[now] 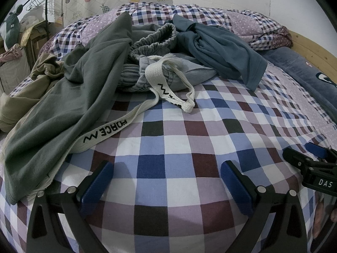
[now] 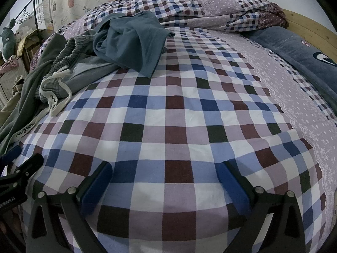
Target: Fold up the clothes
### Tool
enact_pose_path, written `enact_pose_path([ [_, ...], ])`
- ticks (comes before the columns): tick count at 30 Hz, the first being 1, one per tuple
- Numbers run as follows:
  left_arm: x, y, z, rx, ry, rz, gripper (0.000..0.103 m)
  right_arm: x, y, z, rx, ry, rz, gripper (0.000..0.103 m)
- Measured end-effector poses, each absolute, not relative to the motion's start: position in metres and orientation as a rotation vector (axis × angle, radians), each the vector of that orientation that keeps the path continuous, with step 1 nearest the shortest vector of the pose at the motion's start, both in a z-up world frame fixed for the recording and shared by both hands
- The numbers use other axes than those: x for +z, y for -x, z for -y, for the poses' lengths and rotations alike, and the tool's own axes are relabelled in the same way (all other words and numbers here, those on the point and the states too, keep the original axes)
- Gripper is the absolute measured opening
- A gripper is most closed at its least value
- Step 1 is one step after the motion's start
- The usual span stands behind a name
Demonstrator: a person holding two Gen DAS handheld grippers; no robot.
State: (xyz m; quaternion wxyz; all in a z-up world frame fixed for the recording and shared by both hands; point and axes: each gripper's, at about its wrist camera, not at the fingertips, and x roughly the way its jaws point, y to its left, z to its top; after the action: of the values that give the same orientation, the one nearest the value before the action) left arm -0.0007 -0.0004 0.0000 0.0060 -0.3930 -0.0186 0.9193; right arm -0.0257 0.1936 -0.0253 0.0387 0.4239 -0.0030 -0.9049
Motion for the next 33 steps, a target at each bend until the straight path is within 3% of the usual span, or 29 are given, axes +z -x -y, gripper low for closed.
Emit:
enact_pose_path([
  [33, 0.0033, -0.0023, 0.0059, 2.883, 1.212, 0.061, 0.103, -0.0265, 0.0295, -0.1949, -2.763, -1.298, 0.057, 0.103],
])
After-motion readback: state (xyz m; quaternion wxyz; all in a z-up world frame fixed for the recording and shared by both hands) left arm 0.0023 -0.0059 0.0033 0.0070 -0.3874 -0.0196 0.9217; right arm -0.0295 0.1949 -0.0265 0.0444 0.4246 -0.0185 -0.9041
